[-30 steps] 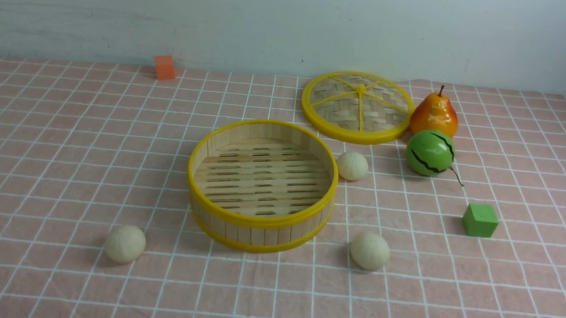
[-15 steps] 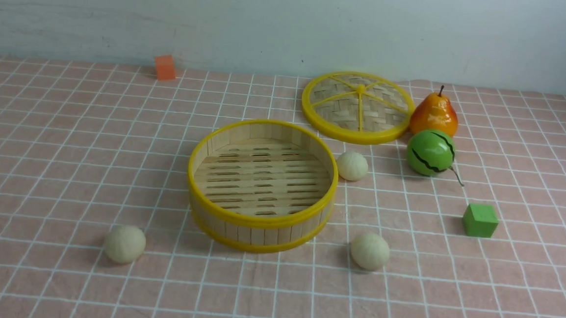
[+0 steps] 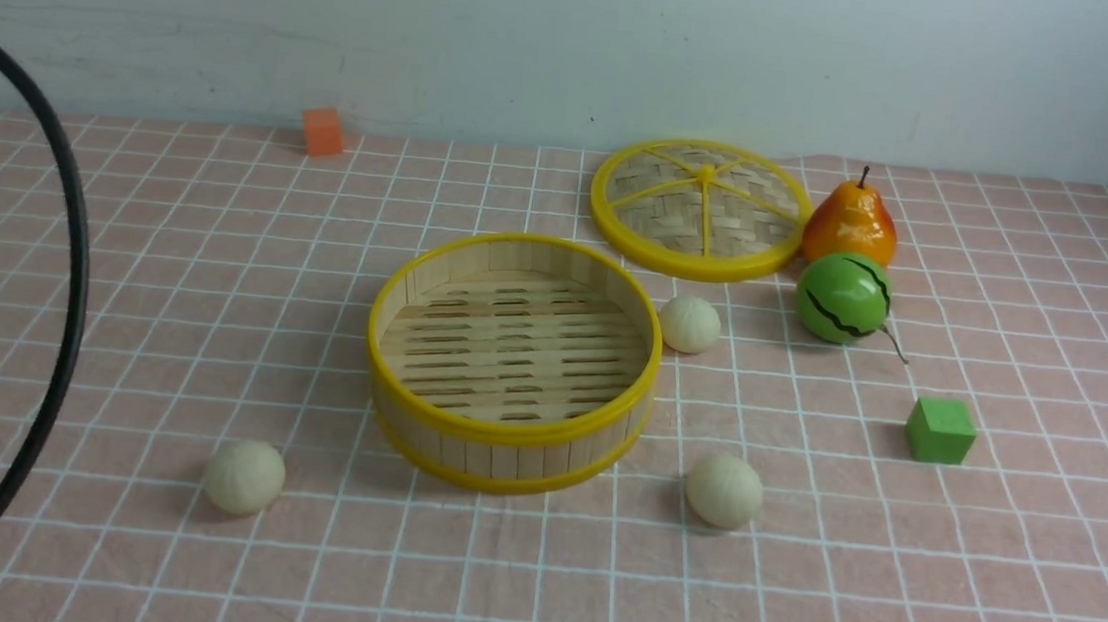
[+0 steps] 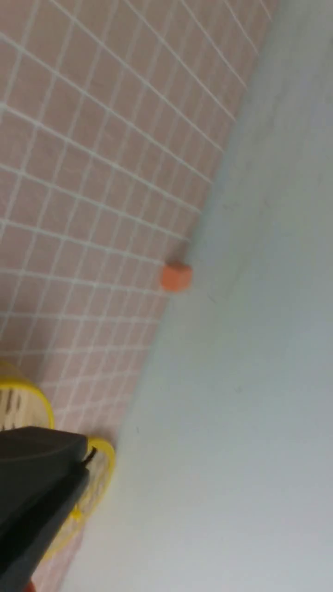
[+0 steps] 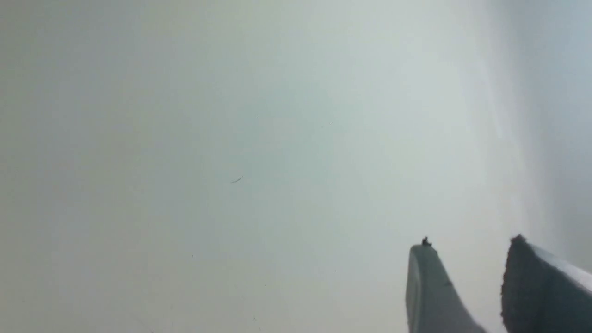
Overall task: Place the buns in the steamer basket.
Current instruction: Use the left arm to grab a steamed stuffed bun
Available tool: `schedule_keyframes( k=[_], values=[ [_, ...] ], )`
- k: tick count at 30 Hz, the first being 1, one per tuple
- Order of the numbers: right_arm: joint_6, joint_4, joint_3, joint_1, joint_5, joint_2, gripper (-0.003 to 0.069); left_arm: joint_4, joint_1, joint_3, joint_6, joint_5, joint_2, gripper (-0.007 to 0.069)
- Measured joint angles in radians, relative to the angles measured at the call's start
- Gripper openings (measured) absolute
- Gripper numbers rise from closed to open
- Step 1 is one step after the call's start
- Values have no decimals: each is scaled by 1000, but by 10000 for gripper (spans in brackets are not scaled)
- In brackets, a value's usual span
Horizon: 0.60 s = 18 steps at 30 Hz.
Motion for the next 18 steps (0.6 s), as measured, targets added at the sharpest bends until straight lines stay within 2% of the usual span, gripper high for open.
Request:
schedule_keyframes(
  k=[2, 5, 9, 12, 15, 16, 17, 18],
  values=[
    [0, 36, -3, 0, 3, 18, 239, 165, 0, -12, -145, 24, 47, -14],
    [0, 56, -5, 0, 35, 63, 239, 233, 0, -13, -224, 1, 96, -14],
    [0, 6, -5, 0, 81, 125, 239, 316, 0, -25, -252, 1, 185, -14],
    [16, -18, -5, 0, 101, 184, 233, 365, -1, -59, -254, 130, 280, -14],
    [20, -33, -34, 0, 193, 255, 187, 277, -1, -112, -209, 316, 363, -14],
    [21, -40, -48, 0, 247, 279, 164, 207, -1, -136, -148, 382, 393, -14],
    [21, -57, -90, 0, 342, 320, 123, 76, -1, -167, -39, 457, 431, -14],
    [22, -69, -127, 0, 431, 357, 83, 9, -1, -188, 54, 483, 446, -14]
  ],
)
